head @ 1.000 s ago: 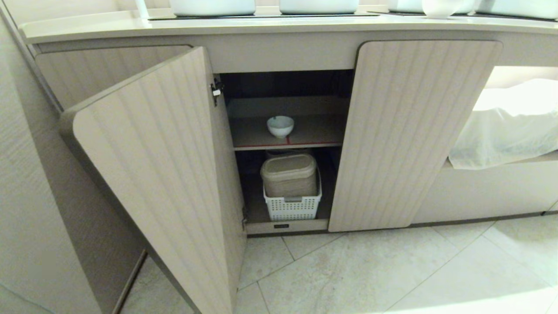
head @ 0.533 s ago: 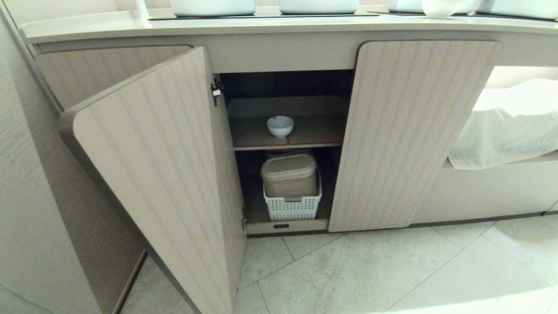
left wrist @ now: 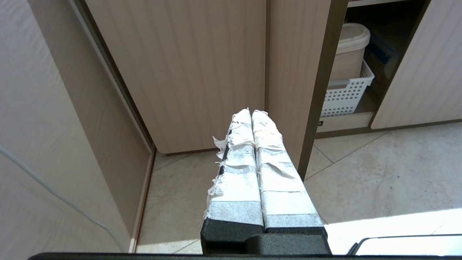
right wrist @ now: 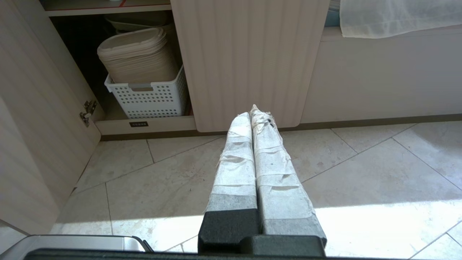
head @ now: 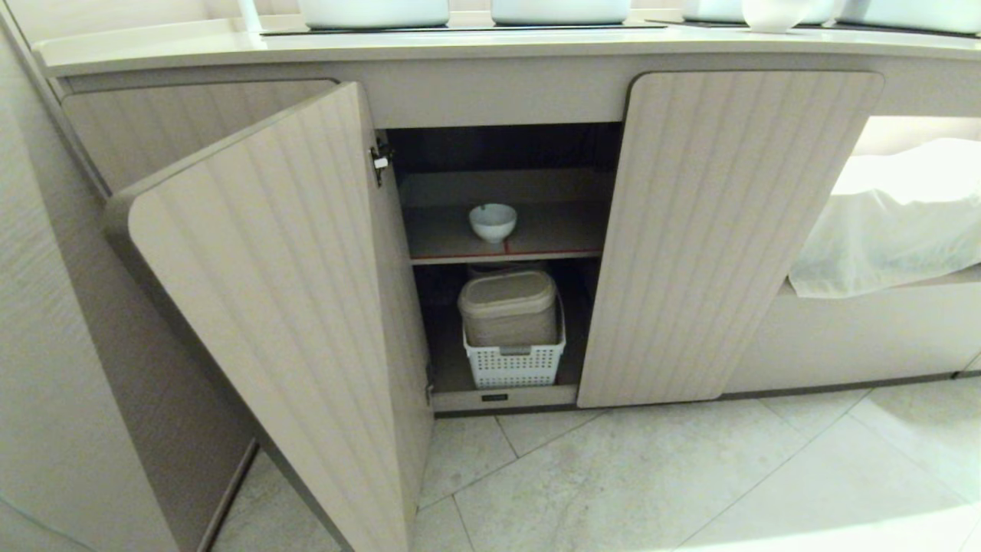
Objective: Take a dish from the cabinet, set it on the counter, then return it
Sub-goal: Take the bowl from the cabinet
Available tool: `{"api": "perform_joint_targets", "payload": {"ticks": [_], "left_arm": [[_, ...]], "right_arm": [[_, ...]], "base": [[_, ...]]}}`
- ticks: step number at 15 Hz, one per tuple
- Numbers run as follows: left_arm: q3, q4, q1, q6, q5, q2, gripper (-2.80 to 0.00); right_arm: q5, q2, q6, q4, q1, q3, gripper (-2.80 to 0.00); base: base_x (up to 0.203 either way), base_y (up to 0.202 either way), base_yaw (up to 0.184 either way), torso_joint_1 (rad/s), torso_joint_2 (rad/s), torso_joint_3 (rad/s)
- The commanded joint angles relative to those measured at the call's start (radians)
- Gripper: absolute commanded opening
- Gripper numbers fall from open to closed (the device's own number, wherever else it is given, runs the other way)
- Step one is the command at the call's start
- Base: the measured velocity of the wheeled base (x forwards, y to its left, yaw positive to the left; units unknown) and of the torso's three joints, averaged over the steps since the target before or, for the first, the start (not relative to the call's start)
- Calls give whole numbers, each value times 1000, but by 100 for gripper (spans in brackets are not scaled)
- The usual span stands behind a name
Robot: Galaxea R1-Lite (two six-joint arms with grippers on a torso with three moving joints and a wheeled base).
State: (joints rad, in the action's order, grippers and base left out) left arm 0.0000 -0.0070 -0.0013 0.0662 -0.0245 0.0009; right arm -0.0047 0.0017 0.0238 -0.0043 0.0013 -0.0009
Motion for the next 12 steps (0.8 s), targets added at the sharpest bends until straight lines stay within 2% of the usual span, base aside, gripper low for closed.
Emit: {"api": "perform_joint_targets", "payload": {"ticks": [1, 7, 12], "left_arm": [[0, -1, 0, 0, 0, 1, -280], [0, -1, 0, 1, 0, 1, -280], [0, -1, 0, 1, 0, 1, -280]], "right_arm": [[0, 0, 0, 0, 0, 0, -280], [0, 0, 0, 0, 0, 1, -280], [0, 0, -1, 0, 0, 1, -280]], "base": [[0, 0, 0, 0, 0, 0], [0, -11, 2, 0, 0, 1], [0, -182, 2, 1, 1, 2]]}}
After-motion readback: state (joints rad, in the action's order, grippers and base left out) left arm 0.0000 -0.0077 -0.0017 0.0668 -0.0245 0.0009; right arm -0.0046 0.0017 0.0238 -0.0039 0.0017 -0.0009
